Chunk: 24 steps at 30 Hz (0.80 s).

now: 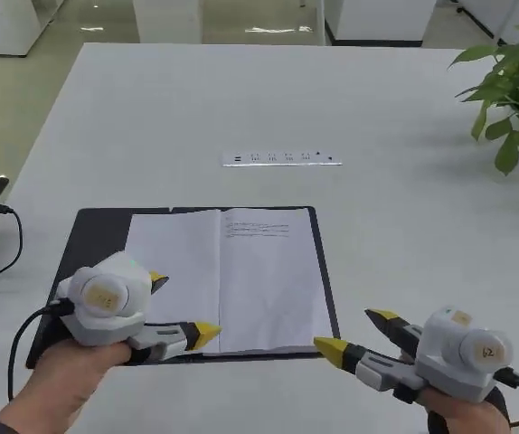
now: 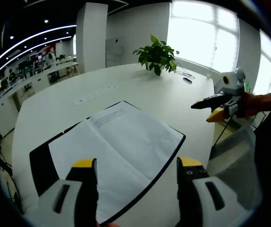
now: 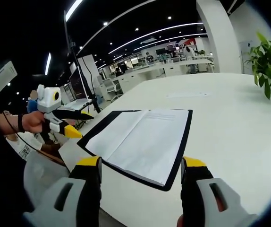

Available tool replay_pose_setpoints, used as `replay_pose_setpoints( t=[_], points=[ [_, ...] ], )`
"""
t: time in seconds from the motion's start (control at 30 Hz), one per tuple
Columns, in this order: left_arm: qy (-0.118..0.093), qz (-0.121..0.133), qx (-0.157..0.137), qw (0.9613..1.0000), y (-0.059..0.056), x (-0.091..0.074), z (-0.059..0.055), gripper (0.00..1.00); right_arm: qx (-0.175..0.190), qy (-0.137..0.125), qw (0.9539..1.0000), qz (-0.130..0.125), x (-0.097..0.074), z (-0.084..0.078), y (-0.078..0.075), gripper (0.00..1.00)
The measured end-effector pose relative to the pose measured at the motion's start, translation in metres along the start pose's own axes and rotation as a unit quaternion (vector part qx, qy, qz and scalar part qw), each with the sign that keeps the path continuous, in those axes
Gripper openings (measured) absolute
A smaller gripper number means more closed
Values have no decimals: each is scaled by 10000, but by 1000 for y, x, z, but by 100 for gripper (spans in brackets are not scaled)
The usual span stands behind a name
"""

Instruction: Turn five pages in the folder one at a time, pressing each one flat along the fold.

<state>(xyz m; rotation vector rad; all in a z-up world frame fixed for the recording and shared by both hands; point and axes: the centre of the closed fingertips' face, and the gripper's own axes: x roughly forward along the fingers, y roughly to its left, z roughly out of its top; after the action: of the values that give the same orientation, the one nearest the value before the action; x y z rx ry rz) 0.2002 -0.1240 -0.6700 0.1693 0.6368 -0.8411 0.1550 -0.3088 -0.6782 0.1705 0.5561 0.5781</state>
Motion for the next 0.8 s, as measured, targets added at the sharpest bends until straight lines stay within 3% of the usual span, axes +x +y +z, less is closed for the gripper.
replay_pose_setpoints(
  t=[0.3,0.53,0.8],
  points=[
    [86,-345,34,9994,-21,45,10,68,50,-14,9999,-97,-8,0,-7,66],
    [382,-640,602,9954,-46,86,14,68,33,138,9999,-56,-11,-8,-4,65],
    [470,-829,742,9927,-65,123,21,68,79,245,9997,-48,-12,-15,-3,65]
  ],
)
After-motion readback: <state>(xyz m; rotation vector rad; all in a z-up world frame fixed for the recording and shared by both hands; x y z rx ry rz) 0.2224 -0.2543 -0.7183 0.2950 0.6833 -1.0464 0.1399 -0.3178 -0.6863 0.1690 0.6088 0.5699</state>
